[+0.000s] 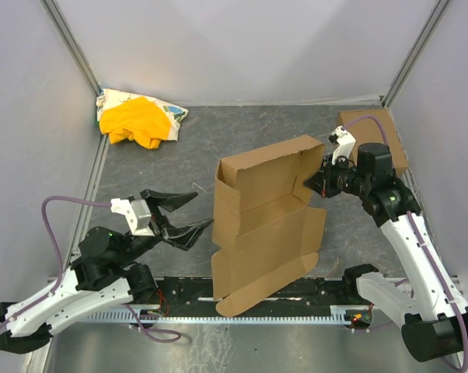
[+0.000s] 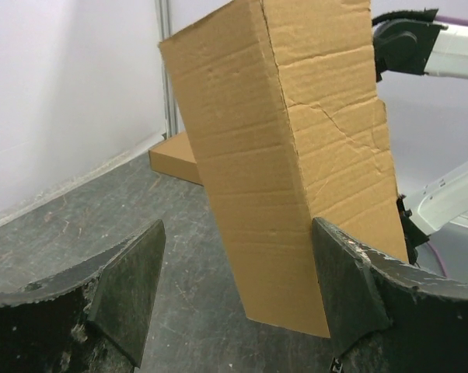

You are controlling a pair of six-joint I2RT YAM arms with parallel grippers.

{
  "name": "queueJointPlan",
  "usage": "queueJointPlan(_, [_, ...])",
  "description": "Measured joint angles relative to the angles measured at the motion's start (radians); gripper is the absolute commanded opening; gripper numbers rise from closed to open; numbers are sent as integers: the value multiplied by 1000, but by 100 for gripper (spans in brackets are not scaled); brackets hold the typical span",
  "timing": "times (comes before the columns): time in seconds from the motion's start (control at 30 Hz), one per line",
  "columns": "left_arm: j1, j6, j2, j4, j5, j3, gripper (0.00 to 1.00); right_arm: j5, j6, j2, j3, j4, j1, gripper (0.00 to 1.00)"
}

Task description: Fold the paper box

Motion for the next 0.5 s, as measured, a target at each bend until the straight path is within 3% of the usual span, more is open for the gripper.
queueJointPlan(0.5, [0, -5, 175, 23, 11, 40, 77, 103, -18, -14, -23, -11, 0, 2])
